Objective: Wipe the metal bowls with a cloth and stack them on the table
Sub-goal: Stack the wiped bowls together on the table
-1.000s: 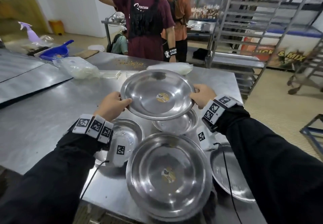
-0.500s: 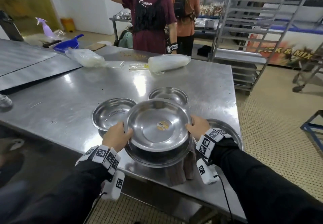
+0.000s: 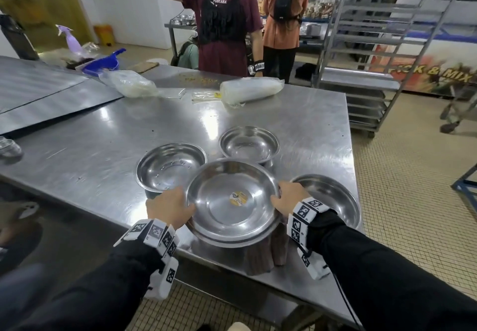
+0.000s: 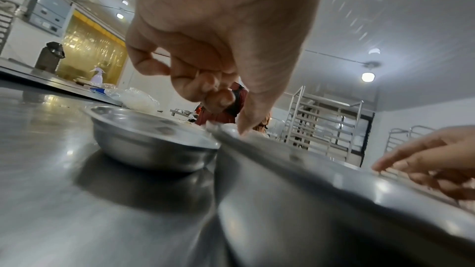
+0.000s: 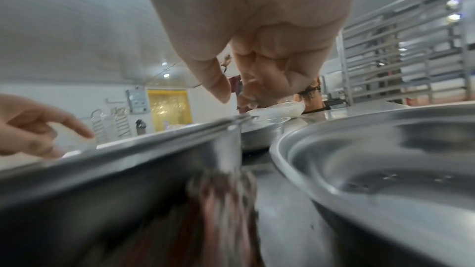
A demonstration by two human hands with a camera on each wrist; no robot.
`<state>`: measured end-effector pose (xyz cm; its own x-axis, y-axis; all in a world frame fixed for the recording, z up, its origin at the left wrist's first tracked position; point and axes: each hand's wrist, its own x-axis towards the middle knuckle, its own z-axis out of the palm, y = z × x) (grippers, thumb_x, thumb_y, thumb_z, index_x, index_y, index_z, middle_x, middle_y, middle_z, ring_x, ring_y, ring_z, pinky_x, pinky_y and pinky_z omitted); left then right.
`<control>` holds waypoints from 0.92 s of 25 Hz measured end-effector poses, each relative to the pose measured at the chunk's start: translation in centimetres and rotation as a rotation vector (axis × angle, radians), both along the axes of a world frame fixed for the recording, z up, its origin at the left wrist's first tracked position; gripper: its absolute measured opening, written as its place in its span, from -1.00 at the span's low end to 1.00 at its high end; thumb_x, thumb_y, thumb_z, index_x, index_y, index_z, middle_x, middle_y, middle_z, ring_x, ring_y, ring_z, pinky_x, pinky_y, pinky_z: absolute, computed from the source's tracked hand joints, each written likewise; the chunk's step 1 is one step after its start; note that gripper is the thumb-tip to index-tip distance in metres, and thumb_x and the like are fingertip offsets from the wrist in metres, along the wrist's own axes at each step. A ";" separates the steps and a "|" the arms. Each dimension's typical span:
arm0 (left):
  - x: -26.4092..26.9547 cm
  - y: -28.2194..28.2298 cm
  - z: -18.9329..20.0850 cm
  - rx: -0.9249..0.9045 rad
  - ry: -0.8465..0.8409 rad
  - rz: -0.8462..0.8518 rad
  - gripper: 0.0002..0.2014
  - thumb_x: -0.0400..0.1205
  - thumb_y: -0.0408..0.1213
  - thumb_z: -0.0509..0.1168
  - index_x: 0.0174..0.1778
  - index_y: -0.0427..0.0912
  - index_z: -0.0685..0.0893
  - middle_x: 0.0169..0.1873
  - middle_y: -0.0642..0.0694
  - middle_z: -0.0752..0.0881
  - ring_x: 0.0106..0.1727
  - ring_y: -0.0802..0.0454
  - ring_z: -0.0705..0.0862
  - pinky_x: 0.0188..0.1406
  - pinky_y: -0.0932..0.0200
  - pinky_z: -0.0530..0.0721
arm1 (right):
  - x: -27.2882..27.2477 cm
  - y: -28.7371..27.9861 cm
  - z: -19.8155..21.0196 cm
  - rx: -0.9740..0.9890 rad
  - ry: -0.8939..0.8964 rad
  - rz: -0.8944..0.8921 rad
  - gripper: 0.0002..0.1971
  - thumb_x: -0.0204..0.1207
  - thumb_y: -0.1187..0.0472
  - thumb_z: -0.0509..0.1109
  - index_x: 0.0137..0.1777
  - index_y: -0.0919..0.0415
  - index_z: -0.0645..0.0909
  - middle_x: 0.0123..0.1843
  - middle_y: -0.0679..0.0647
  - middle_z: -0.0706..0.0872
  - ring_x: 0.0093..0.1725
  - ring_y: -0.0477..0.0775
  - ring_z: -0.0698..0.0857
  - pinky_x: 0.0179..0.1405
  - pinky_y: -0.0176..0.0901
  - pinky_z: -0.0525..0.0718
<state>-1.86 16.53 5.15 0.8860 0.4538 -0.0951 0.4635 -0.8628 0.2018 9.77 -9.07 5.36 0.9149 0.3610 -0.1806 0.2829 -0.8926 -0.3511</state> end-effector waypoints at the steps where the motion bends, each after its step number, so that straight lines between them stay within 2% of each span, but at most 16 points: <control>1: 0.5 0.4 0.3 -0.014 0.002 -0.018 -0.75 0.62 -0.01 0.23 0.12 -0.03 0.49 -0.16 0.05 0.67 -0.07 -0.01 0.65 0.19 -0.03 0.57 | 0.6 0.1 0.2 0.025 0.021 -0.031 -0.74 0.59 0.10 0.24 0.20 0.18 0.59 0.01 0.12 0.73 -0.12 0.11 0.72 -0.09 -0.05 0.73; 2: 1.4 0.9 0.4 -0.042 -0.006 -0.037 -0.67 0.63 -0.01 0.25 0.26 -0.02 0.48 -0.08 0.03 0.68 -0.01 -0.01 0.65 0.16 0.00 0.58 | 1.5 0.2 0.4 0.071 0.057 -0.073 -0.71 0.60 0.09 0.24 0.26 0.14 0.58 0.08 0.11 0.72 -0.07 0.11 0.72 -0.06 -0.06 0.72; 4: 4.2 2.2 0.9 -0.158 -0.045 -0.097 -0.54 0.62 0.02 0.28 0.42 -0.05 0.48 -0.01 0.00 0.71 0.02 0.02 0.67 0.10 0.04 0.64 | 3.8 0.6 1.2 0.183 0.097 -0.159 -0.66 0.60 0.13 0.24 0.35 0.13 0.55 0.23 0.13 0.68 0.08 0.15 0.70 0.14 -0.01 0.68; 5: 6.0 2.8 1.2 -0.218 -0.065 -0.126 -0.52 0.62 0.04 0.29 0.43 -0.06 0.50 0.01 -0.02 0.73 0.01 0.02 0.68 0.10 0.05 0.66 | 5.2 0.8 1.8 0.233 0.106 -0.196 -0.67 0.61 0.17 0.25 0.35 0.16 0.56 0.26 0.15 0.67 0.11 0.16 0.68 0.20 0.00 0.65; 7: 9.6 3.5 1.9 -0.276 -0.058 -0.177 -0.58 0.65 0.02 0.27 0.38 -0.10 0.57 0.10 -0.09 0.76 0.05 -0.01 0.70 0.11 0.09 0.63 | 7.9 1.3 2.7 0.264 0.131 -0.250 -0.65 0.59 0.18 0.26 0.36 0.20 0.54 0.24 0.18 0.66 0.06 0.16 0.65 0.20 0.00 0.64; 9: 13.5 3.8 2.2 -0.271 -0.002 -0.231 -0.57 0.69 -0.02 0.22 0.42 -0.15 0.52 0.20 -0.17 0.73 0.17 -0.09 0.68 0.20 0.05 0.60 | 10.9 2.0 2.8 0.244 0.180 -0.272 -0.61 0.58 0.17 0.26 0.40 0.22 0.51 0.20 0.22 0.66 0.01 0.15 0.62 0.19 0.03 0.61; 12: 18.6 3.7 2.2 -0.238 0.076 -0.318 -0.50 0.73 -0.04 0.16 0.55 -0.19 0.37 0.31 -0.21 0.66 0.30 -0.15 0.63 0.27 0.04 0.55 | 14.6 2.9 1.7 0.068 0.247 -0.240 -0.52 0.57 0.09 0.23 0.47 0.22 0.43 0.31 0.25 0.64 0.07 0.15 0.63 0.25 0.01 0.58; 15: 23.5 4.6 1.3 -0.222 0.122 -0.325 -0.43 0.72 -0.01 0.19 0.59 -0.22 0.30 0.40 -0.21 0.60 0.34 -0.17 0.61 0.11 0.11 0.50 | 18.1 3.8 -0.5 -0.031 0.215 -0.226 -0.57 0.55 0.09 0.27 0.36 0.27 0.52 0.27 0.25 0.67 0.21 0.29 0.67 0.25 0.17 0.62; 17: 25.9 5.1 0.3 -0.283 0.174 -0.286 -0.41 0.68 -0.04 0.26 0.55 -0.27 0.31 0.26 -0.22 0.64 0.20 -0.18 0.66 -0.03 0.13 0.56 | 19.4 4.3 -1.5 -0.036 0.224 -0.245 -0.60 0.54 0.13 0.30 0.32 0.29 0.54 0.26 0.25 0.67 0.20 0.29 0.67 0.21 0.18 0.64; 18: 27.1 5.3 -0.2 -0.320 0.202 -0.259 -0.42 0.65 -0.06 0.30 0.50 -0.30 0.34 0.09 -0.19 0.66 0.06 -0.15 0.68 -0.14 0.13 0.61 | 20.1 4.6 -1.5 -0.013 0.269 -0.266 -0.61 0.54 0.15 0.31 0.31 0.31 0.54 0.24 0.25 0.68 0.15 0.26 0.69 0.14 0.13 0.68; 19: 28.1 5.5 -0.6 -0.355 0.227 -0.235 -0.46 0.64 -0.10 0.33 0.44 -0.32 0.38 -0.08 -0.13 0.63 -0.07 -0.11 0.67 -0.27 0.15 0.62 | 20.8 4.8 -1.5 0.019 0.345 -0.280 -0.64 0.55 0.20 0.32 0.30 0.33 0.54 0.18 0.23 0.70 0.05 0.20 0.72 0.00 0.01 0.73; 20: 29.0 5.6 -1.1 -0.418 0.248 -0.191 -0.52 0.63 -0.16 0.35 0.36 -0.34 0.42 -0.16 -0.11 0.60 -0.13 -0.09 0.66 -0.32 0.16 0.64 | 21.5 5.1 -1.5 0.028 0.439 -0.278 -0.67 0.56 0.26 0.33 0.29 0.37 0.53 0.06 0.20 0.72 -0.12 0.11 0.71 -0.24 -0.15 0.72; 21: 29.8 5.7 -1.5 -0.501 0.259 -0.146 -0.60 0.62 -0.22 0.38 0.28 -0.33 0.48 -0.18 -0.14 0.63 -0.18 -0.09 0.68 -0.30 0.13 0.69 | 22.0 5.2 -1.2 0.021 0.519 -0.277 -0.69 0.55 0.32 0.35 0.27 0.39 0.53 -0.06 0.18 0.72 -0.28 0.03 0.67 -0.46 -0.27 0.63; 22: 30.2 5.8 -1.7 -0.569 0.274 -0.111 -0.70 0.60 -0.28 0.40 0.17 -0.32 0.54 -0.15 -0.20 0.71 -0.25 -0.09 0.71 -0.27 0.11 0.73 | 22.6 5.2 -1.4 -0.010 0.557 -0.268 -0.70 0.53 0.35 0.37 0.25 0.40 0.54 -0.12 0.17 0.71 -0.39 -0.02 0.61 -0.59 -0.31 0.55; 23: 30.4 5.9 -1.8 -0.598 0.284 -0.102 -0.77 0.58 -0.32 0.42 0.07 -0.34 0.61 -0.12 -0.26 0.77 -0.34 -0.06 0.71 -0.30 0.12 0.75 | 23.1 5.2 -1.6 -0.025 0.575 -0.265 -0.74 0.52 0.35 0.38 0.19 0.39 0.56 -0.09 0.19 0.72 -0.43 -0.03 0.58 -0.62 -0.33 0.51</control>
